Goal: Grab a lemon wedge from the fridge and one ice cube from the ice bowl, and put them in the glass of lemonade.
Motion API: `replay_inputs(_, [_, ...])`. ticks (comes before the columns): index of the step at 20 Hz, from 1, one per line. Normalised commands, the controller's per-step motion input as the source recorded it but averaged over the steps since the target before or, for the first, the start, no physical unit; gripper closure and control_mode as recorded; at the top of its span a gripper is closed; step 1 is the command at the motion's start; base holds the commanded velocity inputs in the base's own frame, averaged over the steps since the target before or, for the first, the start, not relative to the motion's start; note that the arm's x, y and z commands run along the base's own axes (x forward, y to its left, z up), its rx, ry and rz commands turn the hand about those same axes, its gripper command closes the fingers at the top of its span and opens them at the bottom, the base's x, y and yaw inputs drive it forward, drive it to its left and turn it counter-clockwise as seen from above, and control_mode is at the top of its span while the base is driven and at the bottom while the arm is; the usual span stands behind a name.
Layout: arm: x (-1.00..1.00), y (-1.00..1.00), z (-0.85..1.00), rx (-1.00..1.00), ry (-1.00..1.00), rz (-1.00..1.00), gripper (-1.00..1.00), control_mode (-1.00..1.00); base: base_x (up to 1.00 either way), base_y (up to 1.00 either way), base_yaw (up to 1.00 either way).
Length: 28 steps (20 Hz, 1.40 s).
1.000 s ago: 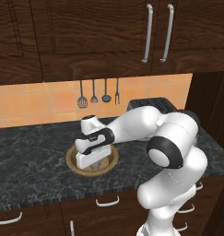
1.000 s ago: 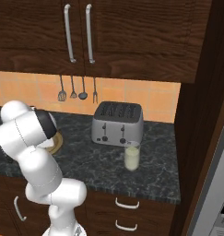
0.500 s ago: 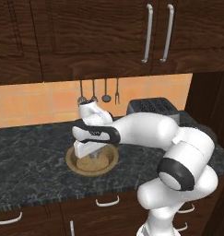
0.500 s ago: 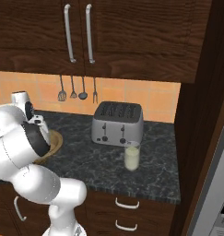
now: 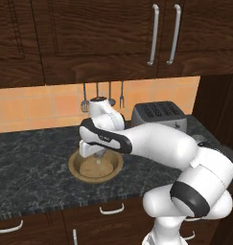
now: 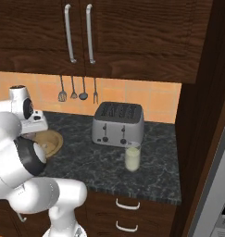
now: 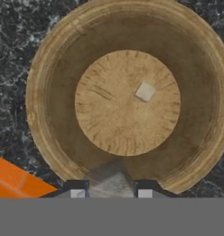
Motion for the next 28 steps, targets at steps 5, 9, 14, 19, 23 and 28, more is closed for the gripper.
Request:
replay_inputs(5, [0.00, -0.16, 0.00, 0.06, -0.02, 0.00, 1.00, -1.00, 0.00, 0.00, 0.00])
replay_inputs(9, [-0.01, -0.14, 0.00, 0.06, -0.04, 0.00, 1.00, -1.00, 0.00, 0.00, 0.00])
replay_inputs(14, [-0.01, -0.12, 0.03, 0.06, -0.04, 0.00, 1.00, -1.00, 0.00, 0.00, 0.00])
replay_inputs(19, [-0.36, -0.32, 0.18, 0.12, -0.11, -0.01, 1.00, -1.00, 0.00, 0.00, 0.00])
replay_inputs(23, [-0.33, -0.69, 0.33, 0.02, -0.02, -0.08, 1.00, -1.00, 0.00, 0.00, 0.00])
replay_inputs(28, [-0.05, -0.87, 0.22, -0.04, -0.01, -0.25, 1.00, -1.00, 0.00, 0.00, 0.00])
